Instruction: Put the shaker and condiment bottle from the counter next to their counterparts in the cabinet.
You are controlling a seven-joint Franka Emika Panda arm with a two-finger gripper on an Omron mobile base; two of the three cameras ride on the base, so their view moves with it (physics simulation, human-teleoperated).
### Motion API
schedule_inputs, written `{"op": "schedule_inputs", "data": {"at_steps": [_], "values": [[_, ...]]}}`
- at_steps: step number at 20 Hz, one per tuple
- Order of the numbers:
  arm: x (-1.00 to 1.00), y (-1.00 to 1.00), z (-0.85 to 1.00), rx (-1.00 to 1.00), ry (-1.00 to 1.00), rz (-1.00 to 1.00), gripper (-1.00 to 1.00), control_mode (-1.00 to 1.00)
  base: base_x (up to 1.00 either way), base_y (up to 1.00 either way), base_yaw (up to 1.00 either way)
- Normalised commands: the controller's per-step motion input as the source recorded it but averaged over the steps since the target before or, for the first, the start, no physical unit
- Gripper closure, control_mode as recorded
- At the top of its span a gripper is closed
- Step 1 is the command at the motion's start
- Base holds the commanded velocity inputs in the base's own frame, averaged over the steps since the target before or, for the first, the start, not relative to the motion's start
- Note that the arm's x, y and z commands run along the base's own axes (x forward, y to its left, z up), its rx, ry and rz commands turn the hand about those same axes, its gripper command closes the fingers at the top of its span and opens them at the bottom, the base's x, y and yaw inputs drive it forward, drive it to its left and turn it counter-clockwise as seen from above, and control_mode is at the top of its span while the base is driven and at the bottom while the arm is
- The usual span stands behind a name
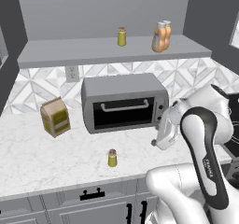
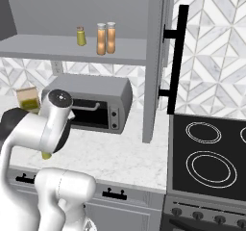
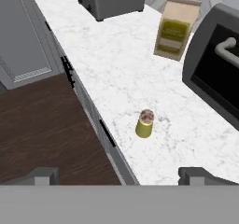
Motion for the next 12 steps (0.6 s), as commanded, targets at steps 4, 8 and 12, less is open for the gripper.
{"op": "schedule_inputs", "data": {"at_steps": [4, 8, 12], "values": [[-0.15, 0.28, -0.31, 0.00, -0.16, -0.05, -1.00, -1.00, 0.00, 0.00, 0.00], [-0.21, 0.23, -0.41, 0.00, -0.15, -0.06, -1.00, -1.00, 0.00, 0.00, 0.00], [-0.18, 0.05, -0.40, 0.00, -0.12, -0.05, -1.00, -1.00, 0.00, 0.00, 0.00]]}}
